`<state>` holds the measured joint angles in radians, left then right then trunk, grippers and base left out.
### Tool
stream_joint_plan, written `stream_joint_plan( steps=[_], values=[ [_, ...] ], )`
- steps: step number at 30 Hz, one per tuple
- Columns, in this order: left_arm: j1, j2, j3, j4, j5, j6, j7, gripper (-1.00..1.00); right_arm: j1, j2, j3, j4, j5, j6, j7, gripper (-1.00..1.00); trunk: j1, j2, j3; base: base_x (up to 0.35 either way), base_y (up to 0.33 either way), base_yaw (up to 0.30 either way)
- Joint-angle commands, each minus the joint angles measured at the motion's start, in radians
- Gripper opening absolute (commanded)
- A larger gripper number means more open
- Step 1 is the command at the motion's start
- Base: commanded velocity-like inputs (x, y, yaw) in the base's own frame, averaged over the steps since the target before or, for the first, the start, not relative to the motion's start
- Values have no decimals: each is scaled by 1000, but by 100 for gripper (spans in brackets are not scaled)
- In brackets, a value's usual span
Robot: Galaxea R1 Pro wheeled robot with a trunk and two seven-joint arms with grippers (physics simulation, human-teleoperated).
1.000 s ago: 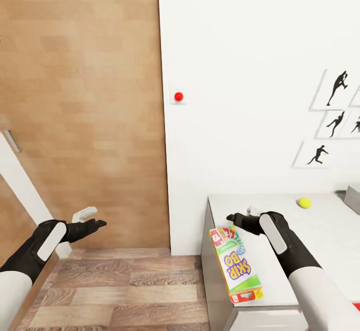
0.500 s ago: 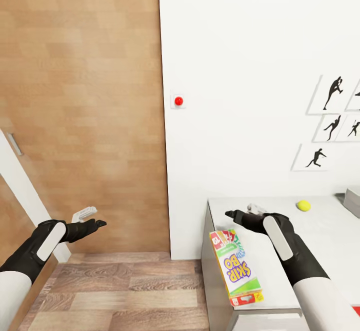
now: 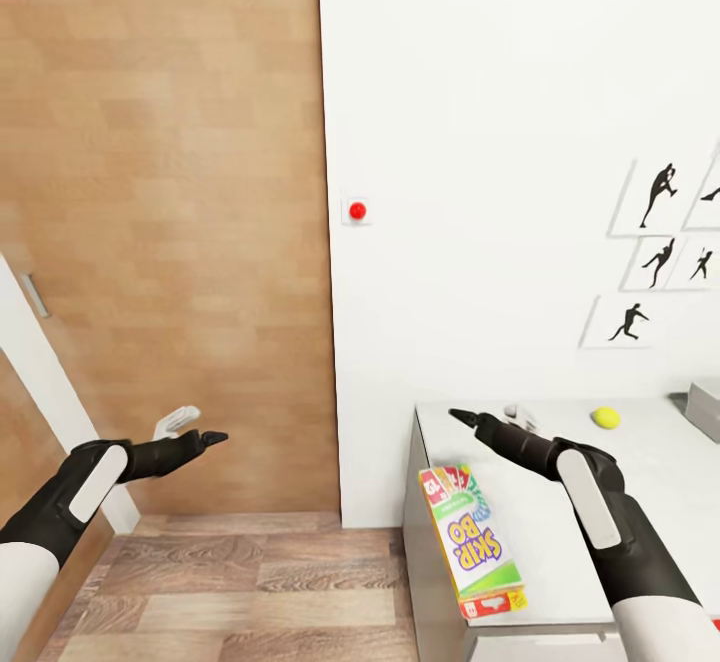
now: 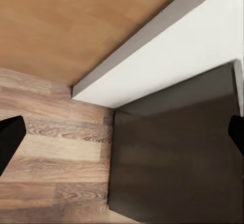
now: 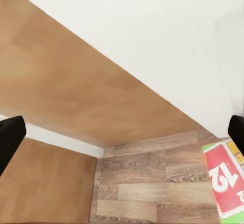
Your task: Put all the toys in the child's room - the three board games (two on the bed and one on the table), the two jigsaw puzzles on the table, and the tennis ball on the table - inside the toy box on the table in the child's room.
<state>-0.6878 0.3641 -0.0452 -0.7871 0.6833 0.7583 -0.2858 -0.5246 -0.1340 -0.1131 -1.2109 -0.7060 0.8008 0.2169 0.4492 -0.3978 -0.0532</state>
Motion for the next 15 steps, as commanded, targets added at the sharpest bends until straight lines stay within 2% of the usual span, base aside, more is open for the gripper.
stream_joint_plan(
  steps=[1,4,7,9,14,15],
  values=[
    [-1,1,-2,1,0,2,-24,100,0,0,-3,-1,6,5,28,100,1,-2,-1,0,0,0],
    [-1,1,0,6,3,3,-101,100,1,-10,-5,-2,7,5,102,100,1,-2,4,0,0,0],
    [-1,0,1,15,6,5,-150,100,3,-23,-6,-2,6,4,151,100,1,-2,9,0,0,0],
    [-1,-4,4,39,9,6,-198,100,12,-40,-7,-2,6,3,215,100,1,-2,12,0,0,0],
    [-1,-9,7,64,11,5,-229,100,25,-64,-13,-2,6,3,300,100,1,-2,20,0,0,0],
    [-1,-10,7,68,12,5,-235,100,28,-73,-17,-2,6,2,335,100,1,-2,22,0,0,0]
  ],
)
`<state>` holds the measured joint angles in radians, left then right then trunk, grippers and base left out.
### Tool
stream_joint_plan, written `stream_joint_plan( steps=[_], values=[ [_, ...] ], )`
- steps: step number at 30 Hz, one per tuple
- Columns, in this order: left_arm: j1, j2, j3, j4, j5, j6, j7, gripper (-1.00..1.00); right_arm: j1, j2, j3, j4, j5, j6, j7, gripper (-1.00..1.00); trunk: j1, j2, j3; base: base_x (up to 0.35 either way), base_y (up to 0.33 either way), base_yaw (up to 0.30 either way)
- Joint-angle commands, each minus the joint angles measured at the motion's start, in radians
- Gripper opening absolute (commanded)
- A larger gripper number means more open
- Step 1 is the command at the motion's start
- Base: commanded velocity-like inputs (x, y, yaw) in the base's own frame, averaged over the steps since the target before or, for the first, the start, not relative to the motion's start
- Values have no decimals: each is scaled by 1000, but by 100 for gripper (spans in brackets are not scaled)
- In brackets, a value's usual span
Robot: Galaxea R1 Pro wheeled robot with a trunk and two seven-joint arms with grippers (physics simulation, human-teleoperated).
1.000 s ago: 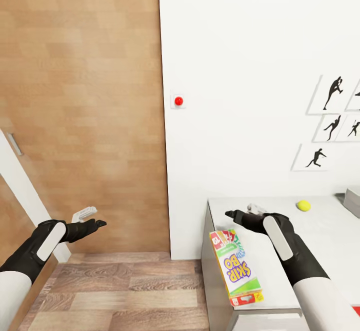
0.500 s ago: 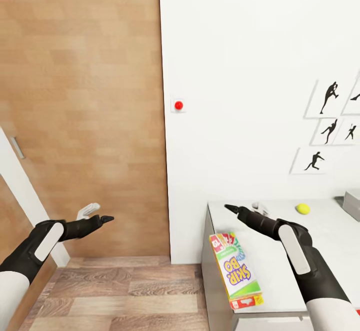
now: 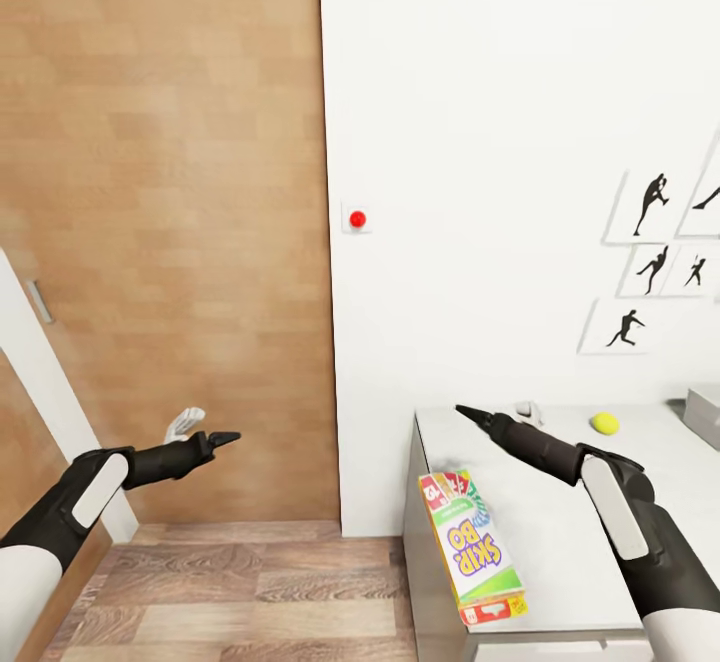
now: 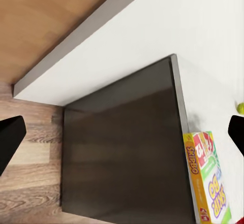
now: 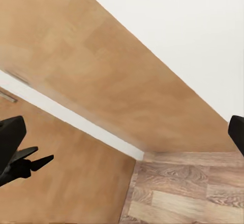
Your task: Put all the toys in the child's room - the three board games (two on the bed and one on the table), the two jigsaw puzzles on the table, and the tennis ball on the table - inside the toy box on the table in the child's room.
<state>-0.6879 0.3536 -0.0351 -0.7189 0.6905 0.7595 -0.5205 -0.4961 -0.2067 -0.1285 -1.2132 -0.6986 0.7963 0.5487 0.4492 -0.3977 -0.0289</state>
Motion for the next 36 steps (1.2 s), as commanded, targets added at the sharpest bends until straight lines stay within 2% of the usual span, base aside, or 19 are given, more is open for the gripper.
stream_joint_plan(
  steps=[1,9,16,20,23,36],
  values=[
    [-1,1,-2,2,5,4,-2,100,0,-4,-4,0,-1,7,20,100,1,-2,-1,0,0,0],
    [-1,-7,-3,8,3,-1,-10,100,5,-18,-34,0,2,5,111,100,1,-2,10,0,0,0],
    [-1,-25,-5,9,-1,-4,-12,100,5,-18,-39,4,4,-11,116,100,1,-2,13,0,0,0],
    [-1,-30,-6,9,-4,-5,-11,100,6,-17,-39,9,5,-83,119,100,1,-2,13,0,0,0],
    [-1,-38,-8,9,-8,-5,-11,100,7,-17,-39,10,5,-101,121,100,1,-2,13,0,0,0],
    [-2,-56,-11,5,0,5,-13,100,7,-18,-40,9,2,-109,127,100,1,-2,13,0,0,0]
  ],
)
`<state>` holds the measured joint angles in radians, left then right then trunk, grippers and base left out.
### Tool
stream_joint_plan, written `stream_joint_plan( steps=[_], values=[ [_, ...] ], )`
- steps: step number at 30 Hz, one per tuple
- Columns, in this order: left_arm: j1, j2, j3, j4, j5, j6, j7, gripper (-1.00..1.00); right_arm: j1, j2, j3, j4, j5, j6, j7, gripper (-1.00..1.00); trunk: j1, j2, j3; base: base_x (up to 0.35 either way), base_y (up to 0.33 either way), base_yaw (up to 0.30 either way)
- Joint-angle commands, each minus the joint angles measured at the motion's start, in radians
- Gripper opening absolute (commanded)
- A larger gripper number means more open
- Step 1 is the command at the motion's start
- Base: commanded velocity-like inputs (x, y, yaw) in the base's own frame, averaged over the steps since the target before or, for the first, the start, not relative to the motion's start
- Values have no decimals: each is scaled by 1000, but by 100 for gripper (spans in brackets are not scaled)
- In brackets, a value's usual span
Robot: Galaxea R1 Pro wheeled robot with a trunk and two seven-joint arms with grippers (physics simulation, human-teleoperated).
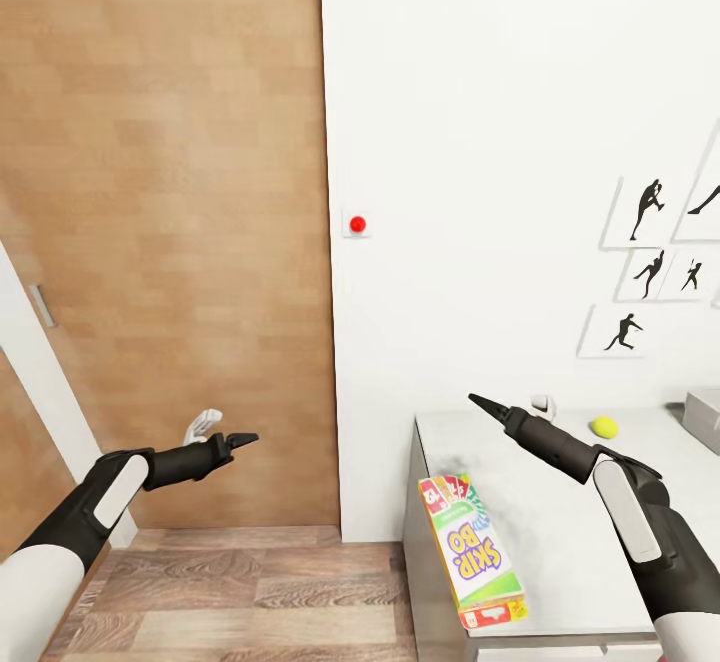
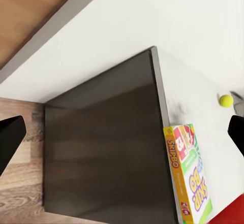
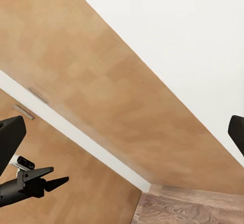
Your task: Put all the toys in the child's room - the three board games (two on the bed and one on the table), the two jigsaw puzzles on the table, and the tennis ball on the table - inside the toy box on the table in the child's room.
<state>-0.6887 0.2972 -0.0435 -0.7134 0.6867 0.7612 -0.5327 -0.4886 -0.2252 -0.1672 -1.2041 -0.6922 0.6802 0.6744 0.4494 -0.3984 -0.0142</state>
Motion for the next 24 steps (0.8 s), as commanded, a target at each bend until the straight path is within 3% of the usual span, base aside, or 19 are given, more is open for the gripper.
stream_joint_plan(
  steps=[1,12,20,24],
  values=[
    [-1,1,-3,-1,4,5,0,100,-1,0,-1,0,-4,7,1,100,1,-2,-2,0,0,0],
    [-2,0,1,-3,7,37,-14,100,-1,0,-2,-1,-6,8,2,100,1,-2,-2,0,0,0],
    [-2,1,2,-2,8,53,-113,100,-1,-1,-3,-6,-12,26,4,100,1,-2,-2,0,0,0],
    [-2,2,3,2,8,59,-150,100,-1,-1,-3,-9,-16,52,27,100,16,-30,-14,0,0,0]
  ],
)
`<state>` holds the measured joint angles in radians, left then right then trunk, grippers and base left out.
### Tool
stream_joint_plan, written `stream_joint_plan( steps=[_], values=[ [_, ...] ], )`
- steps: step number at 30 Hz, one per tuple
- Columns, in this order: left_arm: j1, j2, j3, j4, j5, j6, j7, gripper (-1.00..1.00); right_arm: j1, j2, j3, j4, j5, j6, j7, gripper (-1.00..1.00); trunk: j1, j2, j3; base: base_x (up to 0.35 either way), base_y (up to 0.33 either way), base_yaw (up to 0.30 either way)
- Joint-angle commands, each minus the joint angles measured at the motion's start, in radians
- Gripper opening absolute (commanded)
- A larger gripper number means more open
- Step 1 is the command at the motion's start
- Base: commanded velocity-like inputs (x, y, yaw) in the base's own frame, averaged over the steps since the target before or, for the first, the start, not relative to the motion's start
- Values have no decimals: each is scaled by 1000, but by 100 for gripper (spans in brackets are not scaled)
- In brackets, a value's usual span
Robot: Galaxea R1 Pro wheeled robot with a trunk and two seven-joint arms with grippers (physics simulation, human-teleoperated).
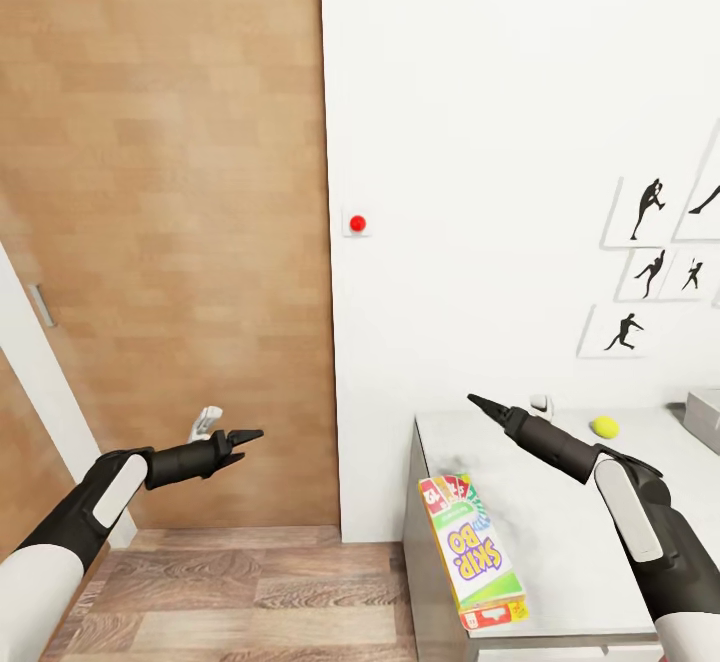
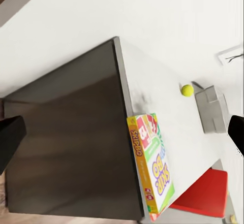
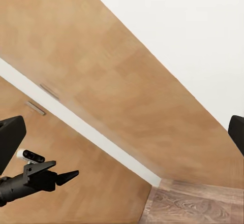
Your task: Put all the toys in the child's room - the three board games (two on the bed and one on the table), the two jigsaw puzzles on the table, and the tennis ball on the table - inside the toy box on the table in the child's room.
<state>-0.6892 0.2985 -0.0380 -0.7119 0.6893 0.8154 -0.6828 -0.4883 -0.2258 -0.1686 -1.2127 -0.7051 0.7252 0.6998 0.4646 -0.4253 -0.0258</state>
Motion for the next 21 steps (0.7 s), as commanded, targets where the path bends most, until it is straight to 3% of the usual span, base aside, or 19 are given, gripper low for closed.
stream_joint_plan(
  steps=[1,9,14,18,21],
  values=[
    [-1,1,-3,0,6,5,-3,100,-1,0,-1,0,-4,11,10,100,5,-10,-6,0,0,0],
    [-1,-14,-5,30,5,-1,-23,100,-1,0,-1,-2,-4,30,145,100,35,-66,-31,0,0,0],
    [-1,-60,-4,78,-1,-8,-25,100,-1,0,-1,-2,-3,32,257,100,54,-101,-46,0,0,0],
    [-1,-77,-6,95,-3,-30,-25,100,0,0,-2,-2,-3,33,306,100,70,-129,-59,0,0,0],
    [-1,-109,-7,103,1,-67,-24,100,0,-1,-3,-1,-2,34,333,100,81,-150,-68,0,0,0]
  ],
)
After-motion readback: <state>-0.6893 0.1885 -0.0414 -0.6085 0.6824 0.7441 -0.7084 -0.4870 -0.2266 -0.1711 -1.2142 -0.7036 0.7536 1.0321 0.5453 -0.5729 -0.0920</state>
